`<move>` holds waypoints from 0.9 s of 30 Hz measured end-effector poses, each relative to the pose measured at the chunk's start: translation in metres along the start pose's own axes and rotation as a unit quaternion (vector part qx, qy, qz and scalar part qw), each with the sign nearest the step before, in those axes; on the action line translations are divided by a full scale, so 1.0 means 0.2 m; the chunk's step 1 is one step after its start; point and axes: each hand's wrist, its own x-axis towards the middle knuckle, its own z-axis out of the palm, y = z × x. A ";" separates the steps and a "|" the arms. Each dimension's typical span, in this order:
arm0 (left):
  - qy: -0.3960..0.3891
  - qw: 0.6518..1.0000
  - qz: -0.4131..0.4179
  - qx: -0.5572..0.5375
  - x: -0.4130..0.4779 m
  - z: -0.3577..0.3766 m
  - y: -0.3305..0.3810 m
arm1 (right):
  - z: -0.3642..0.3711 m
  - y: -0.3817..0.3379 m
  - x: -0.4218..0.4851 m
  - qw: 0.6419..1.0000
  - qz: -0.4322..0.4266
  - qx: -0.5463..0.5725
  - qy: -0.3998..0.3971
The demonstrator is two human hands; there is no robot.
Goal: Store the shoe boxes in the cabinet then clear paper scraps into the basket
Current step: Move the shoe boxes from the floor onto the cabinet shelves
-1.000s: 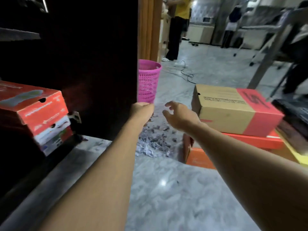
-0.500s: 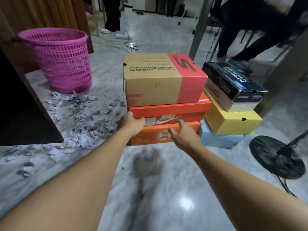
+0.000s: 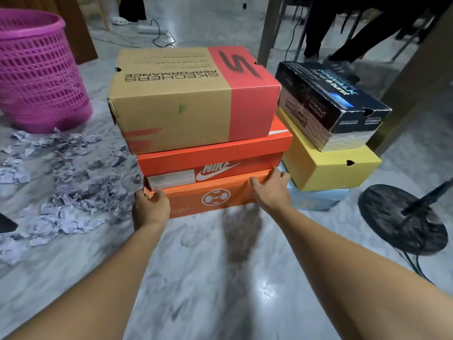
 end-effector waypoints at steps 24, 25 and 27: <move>-0.033 0.998 -0.004 -0.049 -0.08 -0.24 -0.22 | 0.02 0.13 -0.40 0.996 -0.010 0.070 0.057; -0.036 0.998 -0.008 -0.044 -0.11 -0.28 -0.24 | 0.01 0.13 -0.46 0.997 -0.007 0.066 0.046; -0.042 0.998 -0.028 -0.037 -0.17 -0.35 -0.28 | -0.03 0.14 -0.56 0.998 -0.001 0.058 0.018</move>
